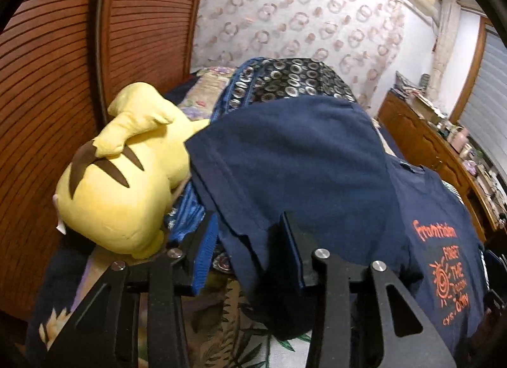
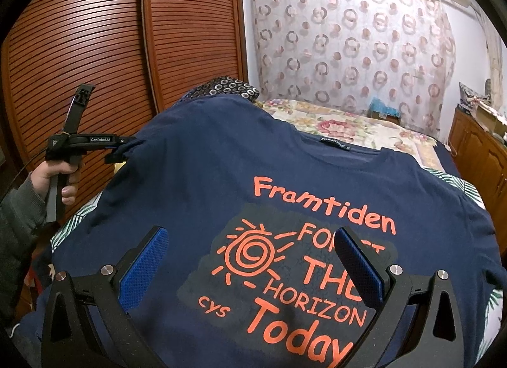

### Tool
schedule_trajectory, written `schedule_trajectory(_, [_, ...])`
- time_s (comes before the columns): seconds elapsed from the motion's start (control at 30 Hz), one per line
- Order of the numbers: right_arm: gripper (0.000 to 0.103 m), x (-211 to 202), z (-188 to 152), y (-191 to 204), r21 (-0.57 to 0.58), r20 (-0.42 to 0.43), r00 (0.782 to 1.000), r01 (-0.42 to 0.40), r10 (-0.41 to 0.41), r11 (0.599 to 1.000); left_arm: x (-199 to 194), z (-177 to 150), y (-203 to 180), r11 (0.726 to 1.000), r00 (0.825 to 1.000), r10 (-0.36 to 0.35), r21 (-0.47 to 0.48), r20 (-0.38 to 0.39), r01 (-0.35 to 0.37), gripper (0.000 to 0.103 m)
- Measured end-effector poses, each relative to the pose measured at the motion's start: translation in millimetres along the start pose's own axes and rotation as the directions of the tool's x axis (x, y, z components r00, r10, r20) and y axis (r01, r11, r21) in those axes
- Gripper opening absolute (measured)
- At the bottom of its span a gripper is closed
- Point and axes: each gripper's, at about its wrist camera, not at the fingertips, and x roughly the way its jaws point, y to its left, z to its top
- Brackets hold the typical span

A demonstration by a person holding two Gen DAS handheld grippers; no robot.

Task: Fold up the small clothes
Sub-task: 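Fold the held side over toward the shirt's center, then open the left gripper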

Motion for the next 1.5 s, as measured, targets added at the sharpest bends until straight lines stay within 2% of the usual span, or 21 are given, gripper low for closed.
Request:
schedule_trajectory(0.03, [0.103,0,-1,0,0.004,0.0,1.0,0.001,-0.001,1.0,0,0,0,1.0,1.0,-0.01,0.002,-0.006,0.01,0.028])
schedule_trajectory(0.1, [0.103,-1,0,-2,0.012,-0.003,1.0,-0.001,0.001,1.0,0,1,0,0.999,0.999,-0.034,0.002,-0.013,0.034,0.012])
schedule_trajectory(0.17, [0.103,-1,0,-1,0.015,-0.003,1.0,0.001,-0.001,1.0,-3,3,-2,0.999,0.999,-0.048,0.009,-0.004,0.048,0.005])
schedule_trajectory(0.33, [0.103,-1,0,-4,0.023,0.001,1.0,0.002,-0.002,1.0,-28,16,-17,0.996,0.994,-0.085,0.038,0.073,0.083,0.004])
schedule_trajectory(0.53, [0.103,-7,1,-13,0.041,0.017,1.0,0.011,-0.012,0.999,-55,45,-67,0.981,0.98,-0.151,0.139,0.133,0.132,0.004])
schedule_trajectory(0.73, [0.103,-13,-2,-23,0.072,0.035,0.999,0.03,-0.032,0.997,-58,64,-131,0.947,0.967,-0.229,0.255,0.115,0.194,0.004])
schedule_trajectory(0.93, [0.103,-15,-6,-26,0.098,0.037,0.998,0.043,-0.047,0.994,-61,54,-188,0.893,0.947,-0.319,0.346,0.033,0.289,0.005])
schedule_trajectory(0.97, [0.103,-14,-5,-24,0.1,0.036,0.998,0.045,-0.049,0.994,-63,50,-194,0.885,0.947,-0.321,0.363,0.023,0.292,0.008])
schedule_trajectory(1.1, [0.103,-11,-1,-22,0.109,0.03,0.998,0.05,-0.053,0.993,-69,37,-198,0.867,0.94,-0.341,0.386,0.001,0.314,0.04])
schedule_trajectory(1.23, [0.103,-7,4,-19,0.1,0.025,0.998,0.056,-0.059,0.993,-73,29,-191,0.873,0.949,-0.316,0.394,0.011,0.286,0.045])
schedule_trajectory(1.4, [0.103,3,15,-24,0.065,0.018,0.999,0.04,-0.041,0.997,-74,25,-168,0.899,0.96,-0.279,0.364,0.04,0.246,0.075])
schedule_trajectory(1.5, [0.102,15,25,-25,0.028,0.01,1.0,0.024,-0.025,0.999,-75,23,-152,0.913,0.962,-0.268,0.334,0.059,0.235,0.079])
